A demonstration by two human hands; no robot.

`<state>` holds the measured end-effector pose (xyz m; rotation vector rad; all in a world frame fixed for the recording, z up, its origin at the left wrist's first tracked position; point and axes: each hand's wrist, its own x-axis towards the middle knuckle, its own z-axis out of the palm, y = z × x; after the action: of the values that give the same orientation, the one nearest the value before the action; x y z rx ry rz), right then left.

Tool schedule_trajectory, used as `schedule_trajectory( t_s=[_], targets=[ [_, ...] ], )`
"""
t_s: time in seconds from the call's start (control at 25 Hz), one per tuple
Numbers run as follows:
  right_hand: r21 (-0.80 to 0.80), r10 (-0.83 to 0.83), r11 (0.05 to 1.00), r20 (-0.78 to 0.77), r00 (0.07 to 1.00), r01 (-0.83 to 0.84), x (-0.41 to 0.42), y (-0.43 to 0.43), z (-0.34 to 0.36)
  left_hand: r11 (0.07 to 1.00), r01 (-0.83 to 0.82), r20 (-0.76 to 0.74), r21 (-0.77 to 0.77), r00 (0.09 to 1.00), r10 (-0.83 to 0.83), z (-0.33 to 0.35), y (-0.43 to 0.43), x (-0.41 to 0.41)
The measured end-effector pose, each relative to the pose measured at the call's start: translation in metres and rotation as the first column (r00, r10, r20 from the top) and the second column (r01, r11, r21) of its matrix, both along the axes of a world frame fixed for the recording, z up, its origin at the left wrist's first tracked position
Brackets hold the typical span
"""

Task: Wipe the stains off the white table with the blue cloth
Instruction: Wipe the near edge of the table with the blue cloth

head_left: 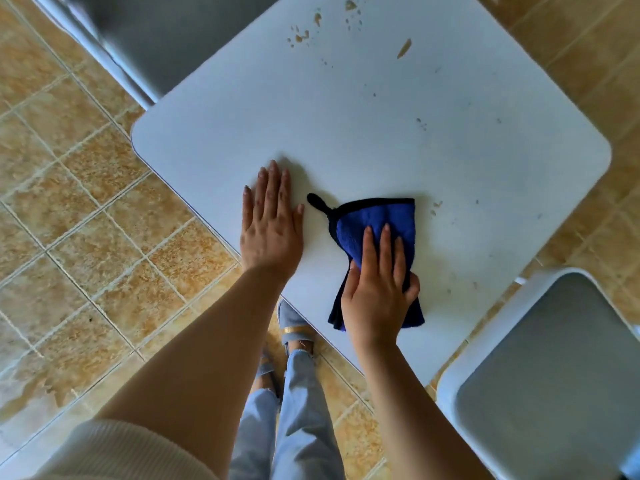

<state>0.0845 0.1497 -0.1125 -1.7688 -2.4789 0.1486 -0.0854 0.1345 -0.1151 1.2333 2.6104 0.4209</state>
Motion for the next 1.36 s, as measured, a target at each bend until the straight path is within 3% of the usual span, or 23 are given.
schedule_trajectory(
  t_s=[0.24, 0.4, 0.56, 0.72, 0.88, 1.04, 1.2, 1.36],
  targets=[
    [0.044, 0.085, 0.995, 0.065, 0.994, -0.087, 0.073, -0.025, 0.000, 0.991, 0.134, -0.012, 0.012, 0.991, -0.134, -0.008, 0.000, 0.056],
    [0.045, -0.162, 0.986, 0.076, 0.984, 0.159, 0.101, 0.011, -0.004, 0.989, 0.148, -0.053, -0.004, 0.988, -0.148, -0.010, 0.000, 0.057],
    [0.004, -0.327, 0.945, -0.024, 0.945, 0.327, 0.056, 0.064, -0.005, 0.988, 0.155, -0.083, -0.017, 0.984, -0.156, -0.010, 0.004, 0.061],
    [0.023, -0.125, 0.992, -0.030, 0.992, 0.126, 0.031, 0.045, -0.006, 0.982, 0.188, -0.070, 0.022, 0.980, -0.186, -0.004, 0.024, 0.070],
    [0.022, -0.046, 0.999, -0.016, 0.999, 0.046, 0.083, -0.006, -0.004, 0.987, 0.156, -0.037, 0.044, 0.987, -0.154, 0.000, 0.047, 0.083],
    [0.042, -0.291, 0.956, 0.025, 0.957, 0.289, 0.135, 0.023, -0.005, 0.973, 0.232, -0.078, -0.002, 0.970, -0.232, -0.010, 0.052, 0.084],
    [-0.046, -0.480, 0.876, 0.006, 0.877, 0.480, 0.120, 0.111, -0.003, 0.978, 0.206, -0.125, 0.027, 0.972, -0.201, -0.015, 0.052, 0.084],
    [0.034, -0.290, 0.956, -0.043, 0.956, 0.292, 0.055, 0.141, -0.005, 0.982, 0.176, -0.136, 0.072, 0.977, -0.165, -0.014, 0.059, 0.085]
  ],
)
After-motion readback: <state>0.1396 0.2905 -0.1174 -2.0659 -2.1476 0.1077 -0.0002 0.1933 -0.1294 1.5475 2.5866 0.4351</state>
